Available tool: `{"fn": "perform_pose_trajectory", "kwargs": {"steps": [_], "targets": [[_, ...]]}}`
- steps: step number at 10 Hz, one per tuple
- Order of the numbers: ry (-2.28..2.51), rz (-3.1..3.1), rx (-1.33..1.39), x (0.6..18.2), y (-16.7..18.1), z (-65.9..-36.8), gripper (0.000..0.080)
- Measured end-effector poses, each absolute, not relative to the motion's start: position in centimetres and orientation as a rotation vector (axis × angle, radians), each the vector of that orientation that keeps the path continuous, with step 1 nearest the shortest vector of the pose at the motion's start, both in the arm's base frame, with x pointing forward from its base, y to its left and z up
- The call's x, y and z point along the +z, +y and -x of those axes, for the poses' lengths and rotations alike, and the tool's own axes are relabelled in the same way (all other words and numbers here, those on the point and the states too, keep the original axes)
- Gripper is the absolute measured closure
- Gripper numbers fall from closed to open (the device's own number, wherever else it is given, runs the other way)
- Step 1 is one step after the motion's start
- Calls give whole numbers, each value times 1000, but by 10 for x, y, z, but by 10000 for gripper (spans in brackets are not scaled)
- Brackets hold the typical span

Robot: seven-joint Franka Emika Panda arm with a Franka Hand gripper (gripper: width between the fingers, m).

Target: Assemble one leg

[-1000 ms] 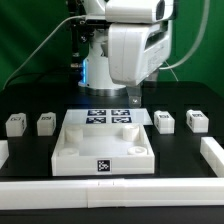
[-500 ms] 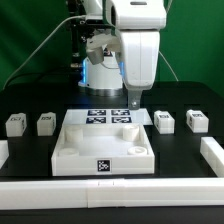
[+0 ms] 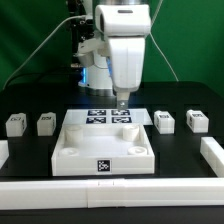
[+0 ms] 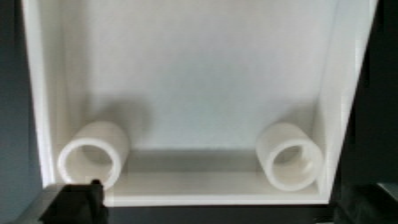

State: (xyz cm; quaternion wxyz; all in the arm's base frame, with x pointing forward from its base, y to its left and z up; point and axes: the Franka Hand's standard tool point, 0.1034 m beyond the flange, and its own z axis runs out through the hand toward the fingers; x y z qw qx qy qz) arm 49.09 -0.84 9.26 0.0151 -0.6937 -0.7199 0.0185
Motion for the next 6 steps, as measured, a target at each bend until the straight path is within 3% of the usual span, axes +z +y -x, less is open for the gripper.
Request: {"fn": "perform_pose_trajectory", "kwargs": {"steps": [6], "targets": [[-2221,2180,39,81,-20,-475,149]]}}
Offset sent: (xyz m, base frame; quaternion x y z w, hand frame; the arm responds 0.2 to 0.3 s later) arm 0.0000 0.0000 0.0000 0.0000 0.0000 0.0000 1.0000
